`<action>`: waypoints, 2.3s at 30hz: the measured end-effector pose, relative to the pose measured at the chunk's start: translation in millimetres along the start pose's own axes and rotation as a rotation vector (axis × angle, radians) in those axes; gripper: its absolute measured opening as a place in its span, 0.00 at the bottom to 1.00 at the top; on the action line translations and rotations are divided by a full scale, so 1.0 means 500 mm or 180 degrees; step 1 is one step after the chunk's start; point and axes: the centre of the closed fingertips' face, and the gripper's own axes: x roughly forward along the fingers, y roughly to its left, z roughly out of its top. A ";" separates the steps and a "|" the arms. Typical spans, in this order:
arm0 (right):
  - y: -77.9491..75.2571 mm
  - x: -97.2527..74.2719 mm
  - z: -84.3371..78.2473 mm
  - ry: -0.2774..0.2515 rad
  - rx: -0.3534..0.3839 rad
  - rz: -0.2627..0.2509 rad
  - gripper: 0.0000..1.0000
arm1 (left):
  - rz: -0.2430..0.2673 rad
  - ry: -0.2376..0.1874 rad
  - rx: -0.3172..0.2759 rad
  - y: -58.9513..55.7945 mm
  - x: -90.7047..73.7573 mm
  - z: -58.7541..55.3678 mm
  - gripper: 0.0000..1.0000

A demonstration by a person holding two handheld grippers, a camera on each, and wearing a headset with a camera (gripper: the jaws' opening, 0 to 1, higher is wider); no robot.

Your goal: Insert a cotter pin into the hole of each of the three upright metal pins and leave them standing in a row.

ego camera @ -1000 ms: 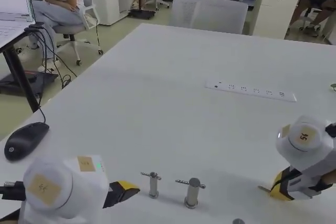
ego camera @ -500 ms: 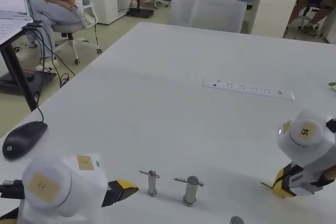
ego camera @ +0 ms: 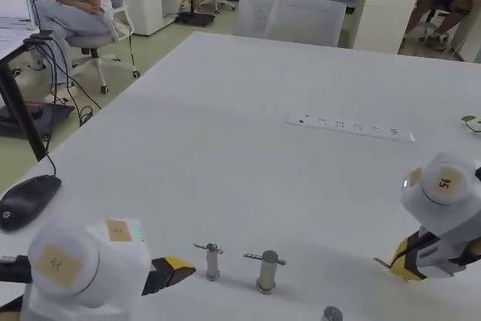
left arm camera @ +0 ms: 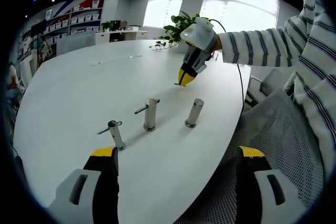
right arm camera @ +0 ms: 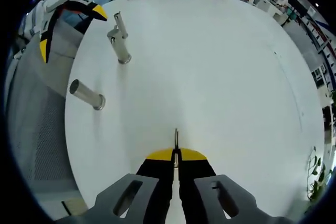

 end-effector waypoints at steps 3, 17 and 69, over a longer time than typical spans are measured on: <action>0.004 -0.006 0.001 -0.0016 0.0003 0.0001 0.02 | -0.0007 -0.0002 0.0003 -0.001 0.000 0.001 0.93; 0.031 -0.034 0.005 -0.0049 -0.0042 0.0025 0.02 | -0.0017 -0.0014 0.0024 -0.003 -0.001 0.007 0.92; 0.211 -0.125 0.058 -0.0283 -0.0346 0.0326 0.02 | -0.0153 0.0004 0.0009 -0.030 0.015 0.024 0.82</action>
